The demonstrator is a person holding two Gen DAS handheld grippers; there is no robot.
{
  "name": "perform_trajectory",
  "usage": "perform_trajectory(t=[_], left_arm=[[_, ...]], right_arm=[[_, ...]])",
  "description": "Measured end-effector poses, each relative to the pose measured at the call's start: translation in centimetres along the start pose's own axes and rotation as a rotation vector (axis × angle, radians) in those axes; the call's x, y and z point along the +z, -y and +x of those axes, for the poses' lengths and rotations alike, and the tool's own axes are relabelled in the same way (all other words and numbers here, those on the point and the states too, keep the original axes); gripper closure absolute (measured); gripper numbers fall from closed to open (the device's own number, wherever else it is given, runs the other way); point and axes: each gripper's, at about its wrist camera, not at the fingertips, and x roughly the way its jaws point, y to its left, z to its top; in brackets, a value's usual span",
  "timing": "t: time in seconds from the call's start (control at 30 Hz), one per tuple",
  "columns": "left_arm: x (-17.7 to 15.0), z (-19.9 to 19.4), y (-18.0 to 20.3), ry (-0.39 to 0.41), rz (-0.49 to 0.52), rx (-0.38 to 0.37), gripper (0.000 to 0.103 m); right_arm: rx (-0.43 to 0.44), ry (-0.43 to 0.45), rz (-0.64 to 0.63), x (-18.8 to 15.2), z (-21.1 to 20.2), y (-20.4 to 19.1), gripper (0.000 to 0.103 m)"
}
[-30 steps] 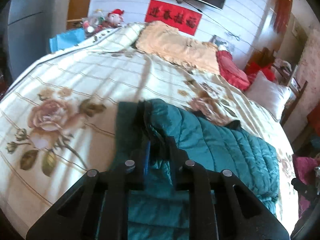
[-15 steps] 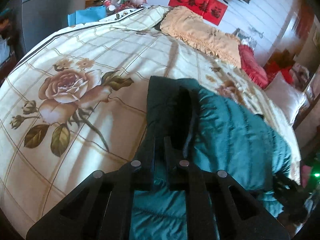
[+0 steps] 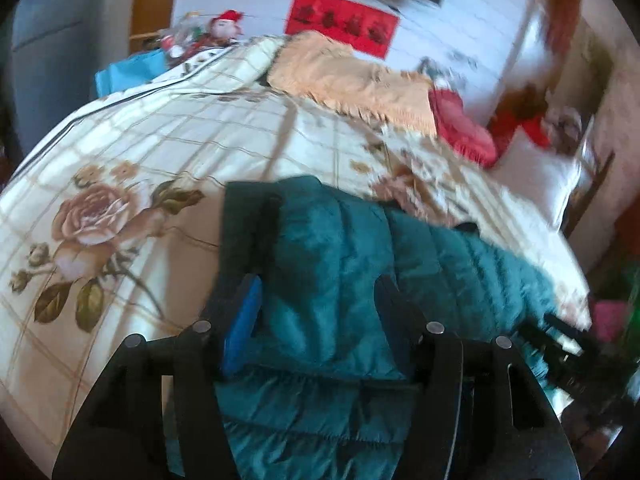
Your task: Fold large clothes
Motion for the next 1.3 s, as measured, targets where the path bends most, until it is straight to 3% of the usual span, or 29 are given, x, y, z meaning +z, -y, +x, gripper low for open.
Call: perform_trajectory(t=[0.17,0.27,0.47,0.6,0.67,0.8,0.97,1.13,1.3], left_arm=[[-0.4,4.9,0.7,-0.068,0.111,0.124,0.044],[-0.3,6.8,-0.8,-0.092,0.082,0.135,0.032],[-0.8,7.9,-1.5,-0.085,0.08,0.134,0.028],[-0.7,8.2,-1.4,-0.089,0.082,0.134,0.027],[-0.8,8.2,-1.3,-0.088,0.08,0.13,0.027],[-0.9,8.3,-1.3,-0.082,0.076,0.128,0.026],[-1.0,8.3,-1.1,-0.073,0.079,0.135,0.025],[-1.1,8.6,-0.7,-0.069,0.095,0.148,0.021],[-1.2,8.6,-0.6,-0.063,0.097,0.149,0.021]], right_arm=[[-0.001,-0.002,-0.029,0.8,3.1,-2.0,0.029],[-0.024,-0.013,-0.043,1.0,5.0,-2.7,0.029],[-0.023,-0.042,0.011,1.0,8.0,-2.2,0.029],[-0.007,-0.072,-0.002,1.8,6.4,-2.2,0.029],[0.006,-0.035,0.011,1.9,3.9,-1.5,0.029],[-0.064,0.046,-0.026,1.3,-0.2,0.4,0.029],[-0.189,-0.054,-0.058,-0.1,2.2,3.0,0.029],[-0.163,-0.072,-0.008,-1.8,4.5,5.0,0.028],[-0.185,-0.056,0.011,-0.9,1.9,4.2,0.029]])
